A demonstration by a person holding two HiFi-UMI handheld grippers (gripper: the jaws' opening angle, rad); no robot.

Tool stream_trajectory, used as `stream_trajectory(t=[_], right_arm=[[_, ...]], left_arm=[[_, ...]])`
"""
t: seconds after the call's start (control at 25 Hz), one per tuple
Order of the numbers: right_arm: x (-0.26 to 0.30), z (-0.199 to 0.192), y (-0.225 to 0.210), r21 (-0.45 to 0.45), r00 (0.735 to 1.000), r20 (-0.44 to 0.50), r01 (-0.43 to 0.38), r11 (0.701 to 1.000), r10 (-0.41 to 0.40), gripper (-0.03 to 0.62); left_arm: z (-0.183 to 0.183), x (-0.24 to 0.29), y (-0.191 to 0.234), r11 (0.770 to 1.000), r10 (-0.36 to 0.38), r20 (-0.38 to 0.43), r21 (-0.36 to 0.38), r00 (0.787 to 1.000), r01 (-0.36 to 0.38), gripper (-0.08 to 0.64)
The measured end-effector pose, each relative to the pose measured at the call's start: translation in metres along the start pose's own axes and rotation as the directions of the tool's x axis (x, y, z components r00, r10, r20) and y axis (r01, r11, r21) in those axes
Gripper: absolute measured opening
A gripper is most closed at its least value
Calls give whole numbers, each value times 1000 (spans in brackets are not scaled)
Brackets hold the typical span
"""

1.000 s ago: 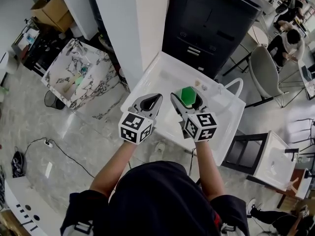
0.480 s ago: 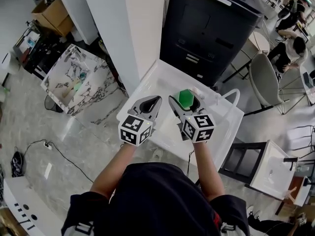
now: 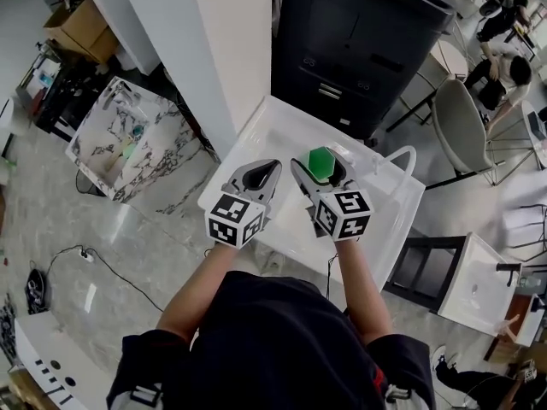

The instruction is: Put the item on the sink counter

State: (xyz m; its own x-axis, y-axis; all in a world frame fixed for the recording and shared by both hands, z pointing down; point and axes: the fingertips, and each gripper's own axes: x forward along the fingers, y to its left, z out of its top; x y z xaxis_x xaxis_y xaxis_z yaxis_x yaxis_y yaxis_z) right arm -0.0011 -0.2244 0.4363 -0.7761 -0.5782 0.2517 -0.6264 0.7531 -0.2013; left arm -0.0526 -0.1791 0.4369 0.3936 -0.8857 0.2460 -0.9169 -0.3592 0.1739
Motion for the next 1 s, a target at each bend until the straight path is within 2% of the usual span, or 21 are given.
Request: stream_trajectory(t=[0.44,1.0], right_arm=[[24,-7,-21,36,996,-27,91,995,-90,345],[78,-9,-48,78,974,-48,225,971,-222,344]], left_arm=[[1,30,23,996,-89,-38,-8,995,88,12],[2,68,75,980,-199,-112,2,974,200,12]])
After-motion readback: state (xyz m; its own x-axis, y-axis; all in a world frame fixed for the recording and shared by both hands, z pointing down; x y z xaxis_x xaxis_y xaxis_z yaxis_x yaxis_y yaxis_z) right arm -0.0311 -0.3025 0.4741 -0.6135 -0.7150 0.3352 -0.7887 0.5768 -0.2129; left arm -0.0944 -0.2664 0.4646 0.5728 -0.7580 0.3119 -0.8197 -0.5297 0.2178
